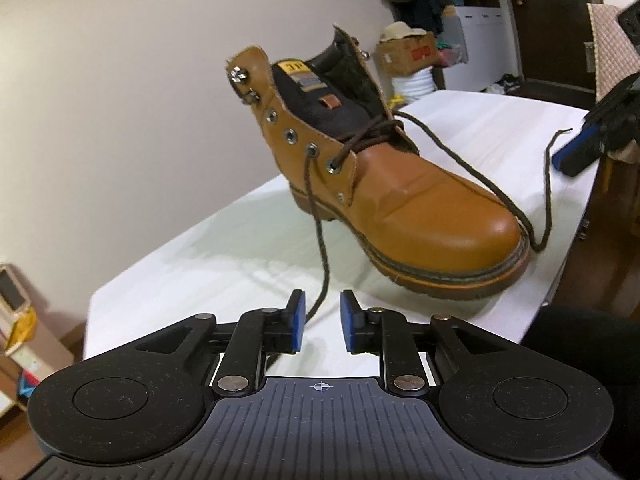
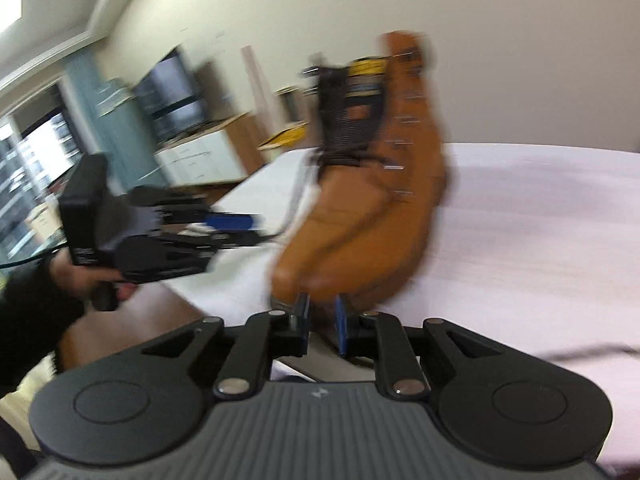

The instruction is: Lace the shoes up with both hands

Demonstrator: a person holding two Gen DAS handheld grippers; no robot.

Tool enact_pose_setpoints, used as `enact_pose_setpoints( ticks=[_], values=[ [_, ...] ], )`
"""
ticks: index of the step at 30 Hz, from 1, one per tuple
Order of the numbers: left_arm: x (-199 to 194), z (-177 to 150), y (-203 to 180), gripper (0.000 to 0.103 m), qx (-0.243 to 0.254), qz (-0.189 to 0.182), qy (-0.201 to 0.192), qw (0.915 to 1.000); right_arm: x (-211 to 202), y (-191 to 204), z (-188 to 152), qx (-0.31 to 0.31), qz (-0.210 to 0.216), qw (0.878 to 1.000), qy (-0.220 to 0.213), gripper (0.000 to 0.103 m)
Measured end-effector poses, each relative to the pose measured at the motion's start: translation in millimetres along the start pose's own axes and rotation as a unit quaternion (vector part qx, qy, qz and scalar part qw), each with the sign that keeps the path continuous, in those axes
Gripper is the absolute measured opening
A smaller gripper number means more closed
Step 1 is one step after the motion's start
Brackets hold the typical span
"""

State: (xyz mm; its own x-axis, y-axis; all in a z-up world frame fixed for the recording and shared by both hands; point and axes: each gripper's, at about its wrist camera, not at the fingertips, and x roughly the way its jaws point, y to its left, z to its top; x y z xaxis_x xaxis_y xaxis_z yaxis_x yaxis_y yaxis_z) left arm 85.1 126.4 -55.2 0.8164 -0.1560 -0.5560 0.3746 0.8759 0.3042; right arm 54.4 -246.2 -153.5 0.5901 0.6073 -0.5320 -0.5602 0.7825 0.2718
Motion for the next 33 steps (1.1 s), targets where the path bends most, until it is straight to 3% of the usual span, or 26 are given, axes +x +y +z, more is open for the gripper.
enact_pose_setpoints(
  ticks=[2,5,6,11,16,22,27,29,33],
  values=[
    [-10,4,-5,0.021,0.005,0.004,-0.015,0.9999,-23,-19,-9,0.032,-0.039,0.998,-0.027,0.017],
    [-19,23,-21,0.022,0.016,-0.021,-0.041,0.9988,-50,-46,-19,0.08,-0.104,0.989,-0.072,0.023],
    [-18,33,-31,0.024,0.025,-0.038,-0.05,0.9977,-61,-57,-24,0.103,-0.133,0.981,-0.092,0.023],
    [8,77,-85,0.029,0.076,-0.133,-0.078,0.9851,-80,-77,-33,0.128,-0.191,0.965,-0.128,0.025],
    [73,122,-136,0.031,0.124,-0.204,-0.077,0.9681,-91,-88,-39,0.136,-0.207,0.959,-0.136,0.026],
    [144,152,-168,0.026,0.15,-0.235,-0.023,0.96,-111,-92,-46,0.139,-0.218,0.955,-0.149,0.026],
    [168,160,-179,0.017,0.168,-0.246,0.005,0.9547,-118,-101,-54,0.147,-0.223,0.952,-0.151,0.026],
    [171,161,-181,0.009,0.174,-0.246,0.01,0.9534,-120,-106,-56,0.158,-0.223,0.95,-0.153,0.026],
    [168,161,-180,0.002,0.163,-0.246,0.007,0.9554,-119,-109,-57,0.161,-0.222,0.949,-0.152,0.026]
  ],
)
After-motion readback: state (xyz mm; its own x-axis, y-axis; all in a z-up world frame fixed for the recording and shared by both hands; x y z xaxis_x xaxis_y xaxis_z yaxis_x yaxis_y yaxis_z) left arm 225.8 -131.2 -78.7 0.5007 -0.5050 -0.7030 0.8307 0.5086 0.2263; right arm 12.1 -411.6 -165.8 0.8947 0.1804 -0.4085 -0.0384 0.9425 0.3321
